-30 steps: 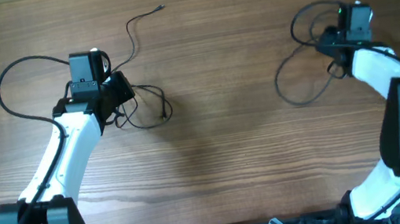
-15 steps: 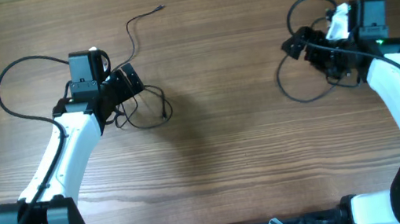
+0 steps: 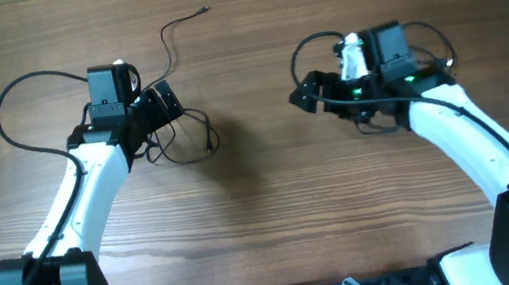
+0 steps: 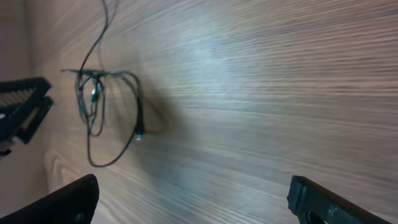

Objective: Untangle cables

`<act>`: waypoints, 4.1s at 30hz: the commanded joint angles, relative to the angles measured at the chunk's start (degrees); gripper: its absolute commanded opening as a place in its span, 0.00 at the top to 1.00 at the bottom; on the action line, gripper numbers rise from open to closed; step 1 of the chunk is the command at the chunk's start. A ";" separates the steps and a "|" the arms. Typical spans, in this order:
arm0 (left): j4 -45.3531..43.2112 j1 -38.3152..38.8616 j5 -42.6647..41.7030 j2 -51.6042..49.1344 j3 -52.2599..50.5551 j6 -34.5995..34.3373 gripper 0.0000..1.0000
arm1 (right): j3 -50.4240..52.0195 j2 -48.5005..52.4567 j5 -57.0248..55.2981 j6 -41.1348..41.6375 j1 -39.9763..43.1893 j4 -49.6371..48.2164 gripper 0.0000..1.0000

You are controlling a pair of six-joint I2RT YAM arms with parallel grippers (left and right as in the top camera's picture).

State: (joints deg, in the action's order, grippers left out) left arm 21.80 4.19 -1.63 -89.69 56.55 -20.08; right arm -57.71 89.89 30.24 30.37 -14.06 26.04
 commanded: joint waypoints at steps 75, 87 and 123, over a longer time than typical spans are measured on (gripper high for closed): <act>1.79 -5.60 5.77 -16.22 -0.90 -2.93 0.80 | -4.44 -42.75 -10.16 2.75 3.10 -15.17 0.96; 5.05 9.60 -44.00 -10.64 3.78 19.12 0.02 | -4.44 -26.38 -1.86 4.13 3.93 -10.64 0.95; 17.46 27.45 36.89 -15.96 3.78 -4.83 0.96 | -4.44 -30.82 -4.83 10.14 17.73 -31.74 0.96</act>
State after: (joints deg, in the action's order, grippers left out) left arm 39.03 38.96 39.99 -105.12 60.38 -19.27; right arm -61.28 61.60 28.64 40.49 3.20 -1.43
